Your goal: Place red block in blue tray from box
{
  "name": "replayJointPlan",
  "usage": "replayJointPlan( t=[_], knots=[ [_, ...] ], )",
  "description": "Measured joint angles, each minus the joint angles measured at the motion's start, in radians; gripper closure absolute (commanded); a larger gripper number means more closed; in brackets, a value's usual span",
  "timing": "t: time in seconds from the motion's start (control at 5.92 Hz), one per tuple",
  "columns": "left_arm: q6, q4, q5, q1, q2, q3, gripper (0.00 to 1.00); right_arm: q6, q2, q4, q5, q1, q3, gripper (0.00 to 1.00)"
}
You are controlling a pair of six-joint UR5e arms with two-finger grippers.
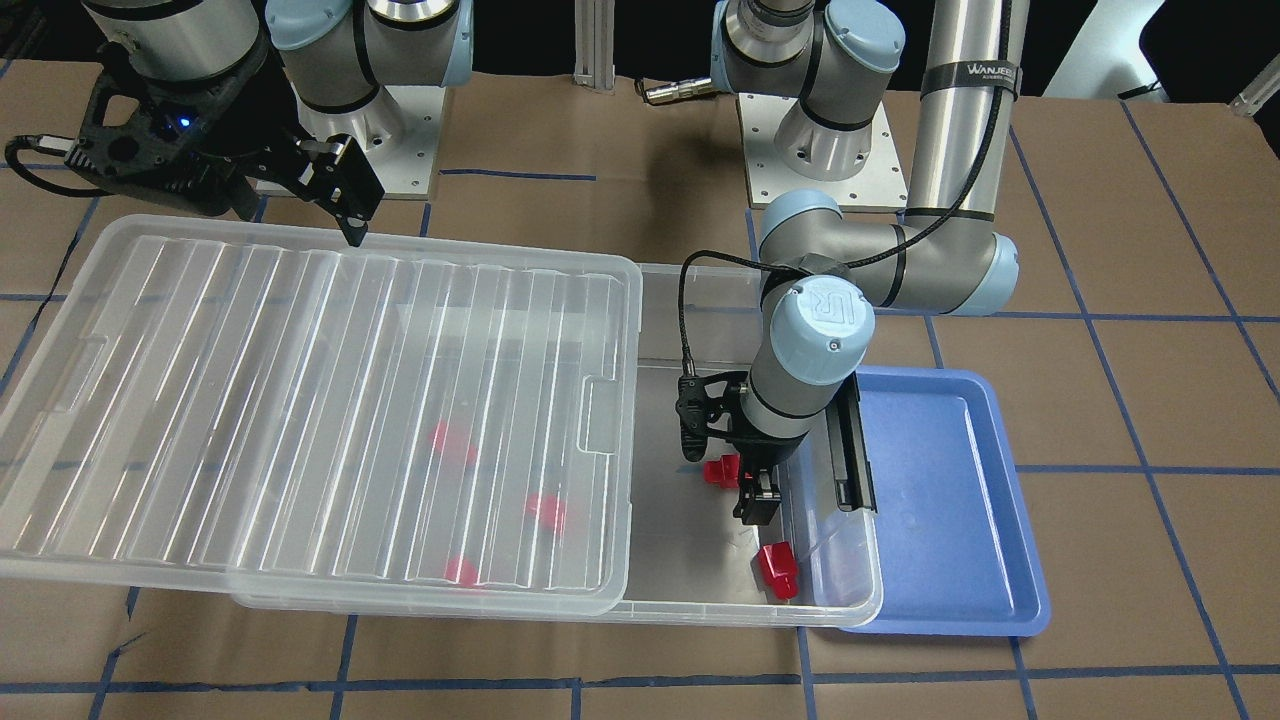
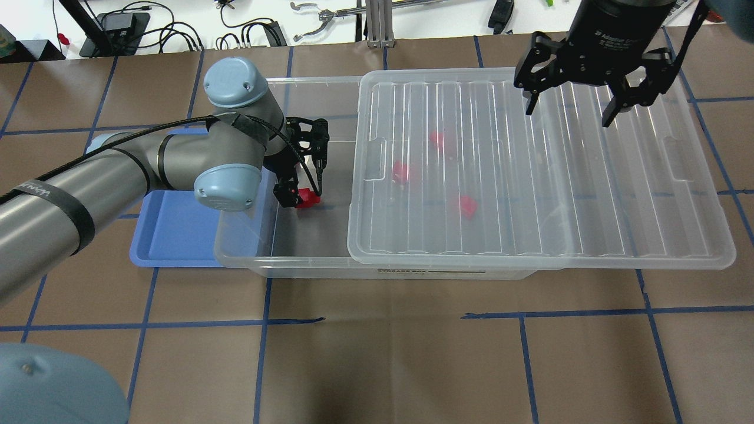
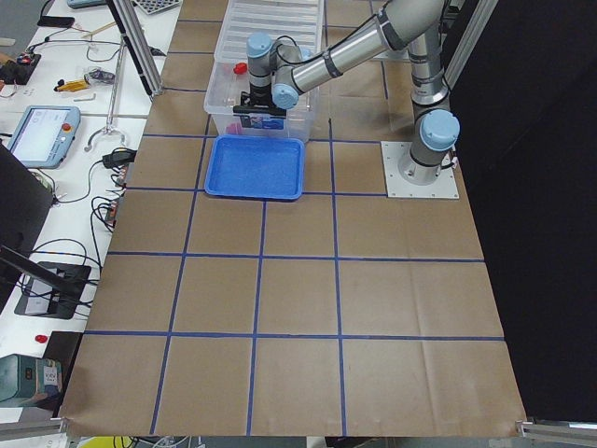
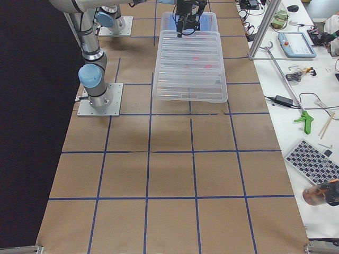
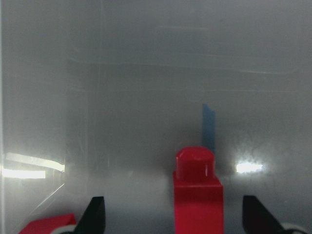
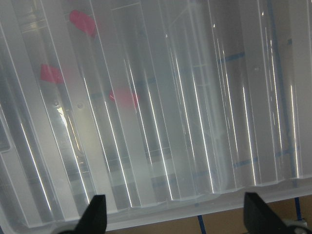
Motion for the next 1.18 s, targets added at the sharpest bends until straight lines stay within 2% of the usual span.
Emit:
replayJointPlan(
  t=[0.34,0.51,0.85,1.18],
  knots=[
    [-0.001,-0.001,0.0,0.0,-0.03,0.003,0.82,-0.037,0.001,-0.005,-0.008,-0.014,0.004,0.0],
    [-0.001,-0.009,-0.002,0.001,-0.031,0.003,0.9,-0.069,-0.002,-0.006,-0.01,-0.026,0.007,0.0],
    [-0.01,-0.067,-0.004,0.003,-0.003,0.022,0.9,-0.084,-0.007,-0.004,-0.011,-0.036,0.01,0.0],
    [-0.02,-0.31,0.0,-0.003,0.047,0.168,0.9,-0.085,-0.008,-0.005,-0.011,-0.038,0.012,0.0]
  ],
)
